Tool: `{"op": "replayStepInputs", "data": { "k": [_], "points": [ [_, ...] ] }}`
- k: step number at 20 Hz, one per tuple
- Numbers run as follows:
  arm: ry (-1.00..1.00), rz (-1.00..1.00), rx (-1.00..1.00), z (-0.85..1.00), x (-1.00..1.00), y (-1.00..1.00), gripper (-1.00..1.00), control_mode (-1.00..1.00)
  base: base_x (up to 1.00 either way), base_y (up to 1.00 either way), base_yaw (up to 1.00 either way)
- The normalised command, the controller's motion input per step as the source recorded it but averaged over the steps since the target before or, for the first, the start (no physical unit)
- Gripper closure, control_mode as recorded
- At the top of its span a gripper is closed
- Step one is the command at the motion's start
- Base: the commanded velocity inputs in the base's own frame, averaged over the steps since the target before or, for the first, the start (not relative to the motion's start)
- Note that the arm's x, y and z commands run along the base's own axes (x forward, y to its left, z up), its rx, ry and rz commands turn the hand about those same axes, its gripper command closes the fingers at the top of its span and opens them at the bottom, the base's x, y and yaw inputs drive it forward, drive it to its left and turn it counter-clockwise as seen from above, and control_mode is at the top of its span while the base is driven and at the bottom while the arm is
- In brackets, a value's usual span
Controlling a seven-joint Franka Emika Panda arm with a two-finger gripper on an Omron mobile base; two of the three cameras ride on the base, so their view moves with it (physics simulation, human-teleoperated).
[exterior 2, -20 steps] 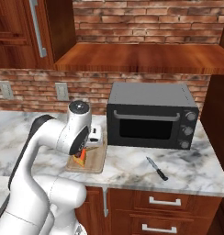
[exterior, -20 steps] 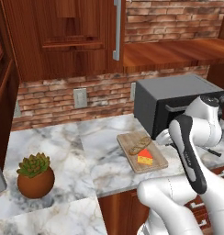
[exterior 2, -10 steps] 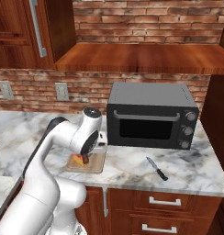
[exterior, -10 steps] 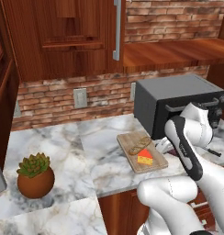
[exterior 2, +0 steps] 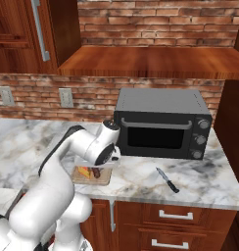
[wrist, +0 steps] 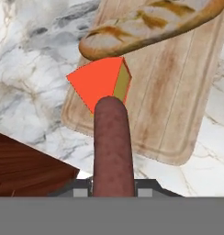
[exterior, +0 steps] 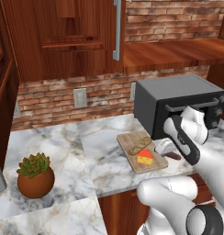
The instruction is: Retrieve the sausage and cheese from the fridge and place them on the cutting board on the counter.
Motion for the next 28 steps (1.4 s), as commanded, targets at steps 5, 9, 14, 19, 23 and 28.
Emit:
{"op": "replayStepInputs", "data": {
  "k": [5,9,14,19,23,28],
  "points": [
    [0.01,0.0,0.12,-0.41,0.27,-0.02,1.0,-1.0,0.0,0.0,0.0],
    [0.0,-0.01,0.02,-0.37,0.33,0.07,1.0,-1.0,0.0,0.0,0.0],
    [0.0,-0.02,0.0,-0.29,0.36,0.06,1.0,-1.0,0.0,0.0,0.0],
    [0.0,-0.04,0.0,-0.23,0.35,0.16,1.0,-1.0,0.0,0.0,0.0],
    [0.0,-0.04,0.0,-0.2,0.38,0.09,1.0,-1.0,0.0,0.0,0.0],
    [0.0,-0.02,0.0,-0.21,0.3,0.0,1.0,-1.0,0.0,0.0,0.0]
  ]
}}
